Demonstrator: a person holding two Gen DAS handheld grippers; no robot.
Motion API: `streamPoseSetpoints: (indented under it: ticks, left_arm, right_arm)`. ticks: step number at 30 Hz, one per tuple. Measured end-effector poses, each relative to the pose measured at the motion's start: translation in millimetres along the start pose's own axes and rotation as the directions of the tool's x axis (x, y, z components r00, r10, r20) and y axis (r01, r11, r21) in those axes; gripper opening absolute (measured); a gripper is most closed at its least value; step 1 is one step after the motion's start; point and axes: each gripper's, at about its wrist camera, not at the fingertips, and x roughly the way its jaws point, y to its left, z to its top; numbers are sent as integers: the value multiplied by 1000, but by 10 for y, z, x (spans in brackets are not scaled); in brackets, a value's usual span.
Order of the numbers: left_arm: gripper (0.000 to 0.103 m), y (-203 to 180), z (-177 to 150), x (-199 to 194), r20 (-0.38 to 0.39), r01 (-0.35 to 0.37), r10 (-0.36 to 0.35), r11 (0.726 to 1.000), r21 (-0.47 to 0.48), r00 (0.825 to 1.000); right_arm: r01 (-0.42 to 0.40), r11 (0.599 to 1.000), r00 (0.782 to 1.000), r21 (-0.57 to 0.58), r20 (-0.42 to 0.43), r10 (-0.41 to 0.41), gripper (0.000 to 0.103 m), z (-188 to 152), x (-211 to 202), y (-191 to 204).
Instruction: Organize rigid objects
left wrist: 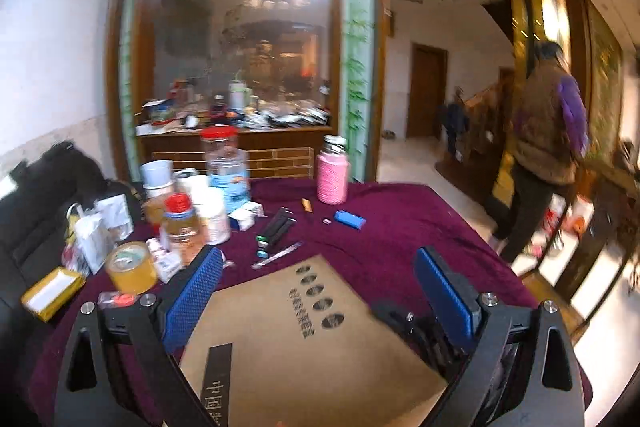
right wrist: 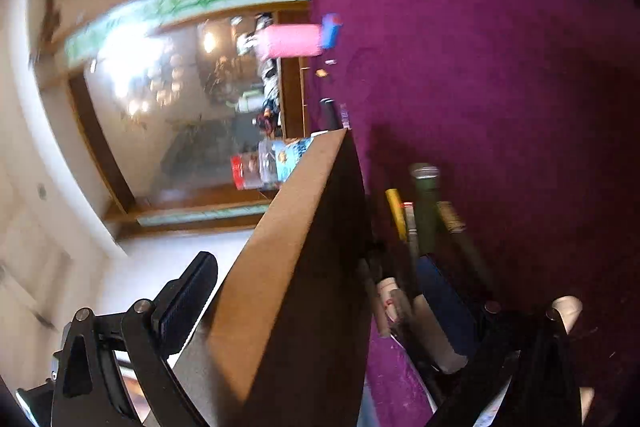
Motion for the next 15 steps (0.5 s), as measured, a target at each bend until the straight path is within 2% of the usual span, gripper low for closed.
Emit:
streamPoseSetpoints:
  ticks: [2,4,5,6,7,8,9,10,11,12,14,15]
  left_arm:
    - [96,297,-45,-248,63,-20,26,996,-85,998]
    - [96,667,-154,-498,118,-34,62,973,-227,991]
    - [97,921,-278,-662,147,-34,90,938,-346,985]
    - [97,1073,-335,-756,157,-44,117,913,-406,981]
    - [97,1312,-474,-924,163,-94,200,860,-502,966]
    - [97,1487,-577,-1054,160,-143,274,820,-554,948]
    - [97,1628,-682,-1170,151,-198,346,786,-585,926]
    - [98,1755,-786,-1276,133,-270,430,748,-607,893]
    - [102,1826,-853,-1326,120,-321,485,725,-609,866]
    - [103,1922,-935,-1369,104,-385,542,706,-595,834]
    - [103,2096,-1108,-1385,48,-489,617,667,-561,786]
    - [103,2166,-1176,-1360,29,-515,633,655,-552,774]
  right_arm:
    - [17,982,1000,-189,-19,-21,101,-118,112,481]
    - [35,922,997,-386,-50,-59,101,-366,269,961]
    - [26,872,996,-489,-64,-66,101,-578,355,1206]
    - [19,832,995,-554,-69,-69,101,-785,404,1348]
    - [16,775,993,-631,-80,-86,102,-1025,495,1492]
    - [-15,706,987,-708,-123,-102,103,-1316,634,1606]
    - [-95,649,971,-754,-213,-105,102,-1593,800,1641]
    - [-148,626,956,-766,-272,-107,103,-1771,870,1563]
    - [-192,600,932,-776,-336,-137,103,-1958,1008,1468]
    - [-183,583,923,-791,-343,-176,103,-2069,1056,1341]
    - [-149,563,920,-813,-323,-223,103,-2167,1139,1141]
    - [-142,565,919,-813,-320,-229,103,-2166,1140,1112]
